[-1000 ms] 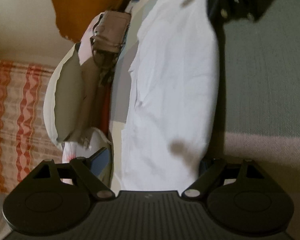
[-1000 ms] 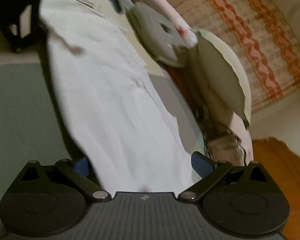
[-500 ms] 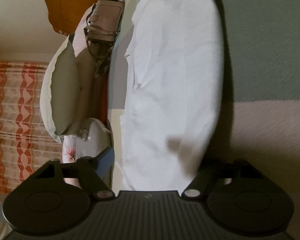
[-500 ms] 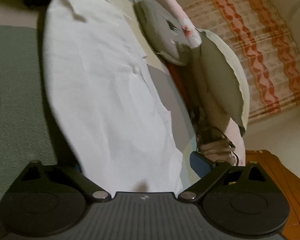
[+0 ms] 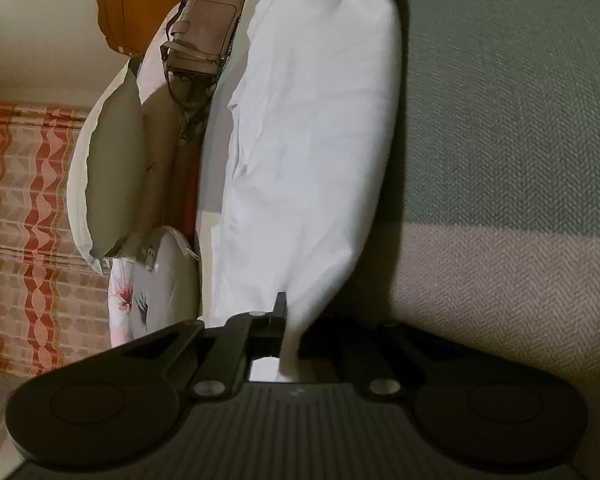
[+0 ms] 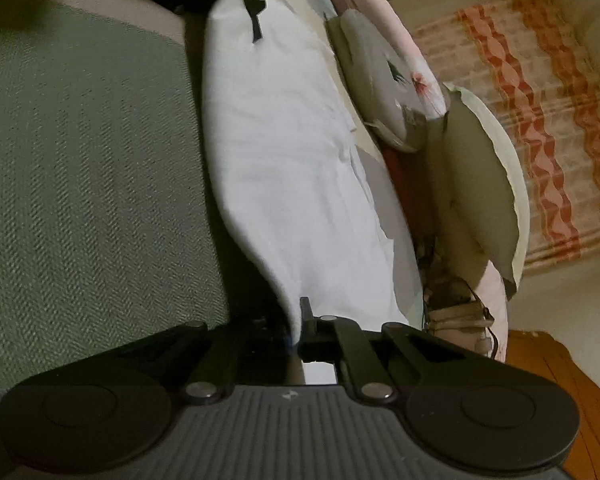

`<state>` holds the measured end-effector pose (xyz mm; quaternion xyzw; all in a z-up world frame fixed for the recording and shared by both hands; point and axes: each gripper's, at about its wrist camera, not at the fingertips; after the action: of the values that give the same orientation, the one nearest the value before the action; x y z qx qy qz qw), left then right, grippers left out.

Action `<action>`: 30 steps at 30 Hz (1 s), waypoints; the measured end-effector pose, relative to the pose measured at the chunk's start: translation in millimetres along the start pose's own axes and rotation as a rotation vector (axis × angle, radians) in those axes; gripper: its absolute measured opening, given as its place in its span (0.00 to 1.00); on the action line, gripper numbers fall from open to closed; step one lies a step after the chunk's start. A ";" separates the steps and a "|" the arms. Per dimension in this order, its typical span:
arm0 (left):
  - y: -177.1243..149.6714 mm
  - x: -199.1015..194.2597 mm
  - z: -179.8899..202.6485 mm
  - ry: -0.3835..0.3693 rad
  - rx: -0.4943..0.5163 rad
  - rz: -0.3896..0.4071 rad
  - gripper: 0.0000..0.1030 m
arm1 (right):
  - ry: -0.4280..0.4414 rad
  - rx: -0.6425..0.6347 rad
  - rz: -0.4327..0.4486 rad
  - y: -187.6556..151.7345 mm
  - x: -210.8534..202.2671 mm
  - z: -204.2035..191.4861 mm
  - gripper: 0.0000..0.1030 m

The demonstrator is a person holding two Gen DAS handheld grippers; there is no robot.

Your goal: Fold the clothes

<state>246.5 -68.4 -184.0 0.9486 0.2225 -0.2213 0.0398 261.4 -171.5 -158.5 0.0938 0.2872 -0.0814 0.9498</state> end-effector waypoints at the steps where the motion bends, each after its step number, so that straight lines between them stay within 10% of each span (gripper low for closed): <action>1: 0.3 0.5 -0.8 0.002 -0.004 0.001 0.00 | 0.006 0.007 0.000 -0.1 -0.2 1.5 0.07; 30: -19.1 -9.3 -25.0 0.053 -0.053 0.038 0.02 | -0.079 0.023 -0.036 -0.5 -7.1 22.3 0.05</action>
<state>240.7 -50.7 -157.0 0.9568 0.2114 -0.1895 0.0629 267.2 -176.3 -136.4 0.0962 0.2500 -0.1056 0.9576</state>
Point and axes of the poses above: each gripper's, at about its wrist camera, not at the fingertips, and x roughly the way its jaws point, z to its right, y to its top, and after that the axes turned 15 degrees about -z, right-handed
